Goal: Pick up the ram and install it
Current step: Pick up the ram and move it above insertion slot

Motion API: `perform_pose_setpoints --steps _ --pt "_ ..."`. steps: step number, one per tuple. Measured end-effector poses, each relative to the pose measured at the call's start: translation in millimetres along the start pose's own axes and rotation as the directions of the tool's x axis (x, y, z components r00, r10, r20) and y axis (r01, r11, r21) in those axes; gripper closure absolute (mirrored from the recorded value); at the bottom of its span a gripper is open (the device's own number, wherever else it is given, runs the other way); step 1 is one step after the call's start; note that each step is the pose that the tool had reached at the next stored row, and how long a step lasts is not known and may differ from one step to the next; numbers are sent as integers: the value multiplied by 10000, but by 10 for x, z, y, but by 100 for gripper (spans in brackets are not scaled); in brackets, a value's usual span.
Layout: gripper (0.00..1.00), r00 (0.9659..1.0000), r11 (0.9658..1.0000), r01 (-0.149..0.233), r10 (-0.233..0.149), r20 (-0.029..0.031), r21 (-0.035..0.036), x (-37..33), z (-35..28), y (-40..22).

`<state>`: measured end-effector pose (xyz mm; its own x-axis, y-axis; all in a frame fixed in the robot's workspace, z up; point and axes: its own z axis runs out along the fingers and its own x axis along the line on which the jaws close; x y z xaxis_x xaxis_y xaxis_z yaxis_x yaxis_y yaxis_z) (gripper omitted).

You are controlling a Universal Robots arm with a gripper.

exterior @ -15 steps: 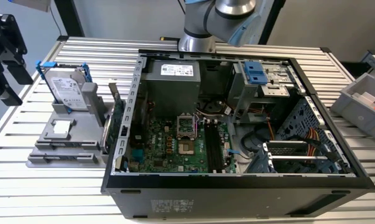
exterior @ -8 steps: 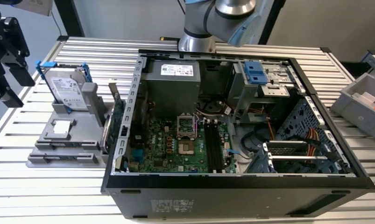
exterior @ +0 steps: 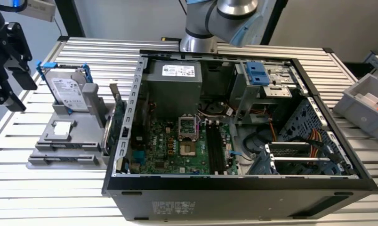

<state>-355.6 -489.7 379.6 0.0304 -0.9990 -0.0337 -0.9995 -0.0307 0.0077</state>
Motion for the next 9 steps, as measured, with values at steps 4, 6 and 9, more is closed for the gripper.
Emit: perform_pose_setpoints --steps 4,6,9 --pt "0 10000 10000 0 0 0 0 1 41 0" --pt "0 10000 10000 0 0 -1 0 2 64 0" --pt "0 10000 10000 0 0 -4 0 3 96 -1"
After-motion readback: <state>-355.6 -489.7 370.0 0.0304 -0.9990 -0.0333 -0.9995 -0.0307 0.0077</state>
